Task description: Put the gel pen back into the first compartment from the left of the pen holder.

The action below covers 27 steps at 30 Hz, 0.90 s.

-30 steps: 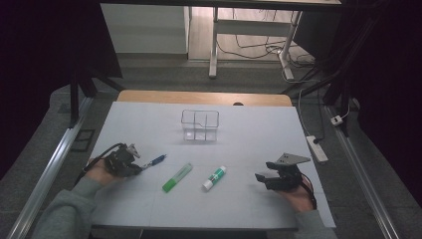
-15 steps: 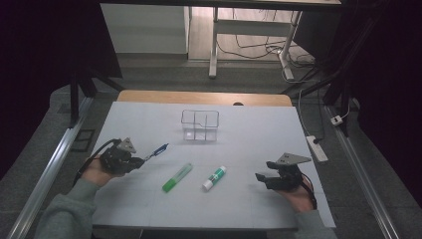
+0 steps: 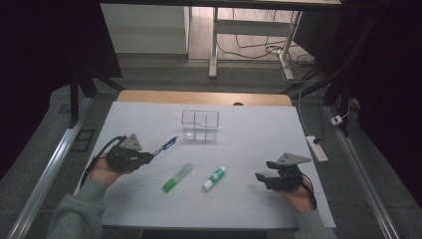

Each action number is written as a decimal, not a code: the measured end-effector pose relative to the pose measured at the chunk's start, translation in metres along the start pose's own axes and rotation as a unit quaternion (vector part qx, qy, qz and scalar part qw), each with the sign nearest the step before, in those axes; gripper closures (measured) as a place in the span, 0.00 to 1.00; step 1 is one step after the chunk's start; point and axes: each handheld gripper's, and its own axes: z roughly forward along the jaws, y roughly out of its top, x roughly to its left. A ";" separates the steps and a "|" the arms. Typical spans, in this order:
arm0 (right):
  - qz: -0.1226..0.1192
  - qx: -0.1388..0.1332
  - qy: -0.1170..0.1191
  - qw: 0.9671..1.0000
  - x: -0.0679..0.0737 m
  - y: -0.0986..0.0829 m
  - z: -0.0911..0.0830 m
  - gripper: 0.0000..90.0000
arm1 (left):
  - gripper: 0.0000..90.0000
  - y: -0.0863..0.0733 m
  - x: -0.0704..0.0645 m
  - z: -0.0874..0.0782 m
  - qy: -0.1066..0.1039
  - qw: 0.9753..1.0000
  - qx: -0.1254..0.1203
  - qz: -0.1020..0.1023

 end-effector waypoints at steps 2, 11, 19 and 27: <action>0.000 0.000 0.000 1.000 0.000 0.000 0.000 0.36 | 0.88 0.003 -0.001 0.002 0.000 1.000 -0.007 0.000; -0.001 0.003 0.000 1.000 0.000 0.000 0.001 0.36 | 0.88 0.017 -0.006 0.008 -0.011 0.999 -0.031 0.008; -0.004 0.004 -0.003 1.000 0.001 0.000 0.002 0.36 | 0.88 0.045 -0.012 0.015 -0.025 0.998 -0.059 0.025; -0.005 0.004 -0.008 1.000 0.000 0.000 0.002 0.36 | 0.88 0.054 -0.020 0.020 -0.028 0.996 -0.069 0.039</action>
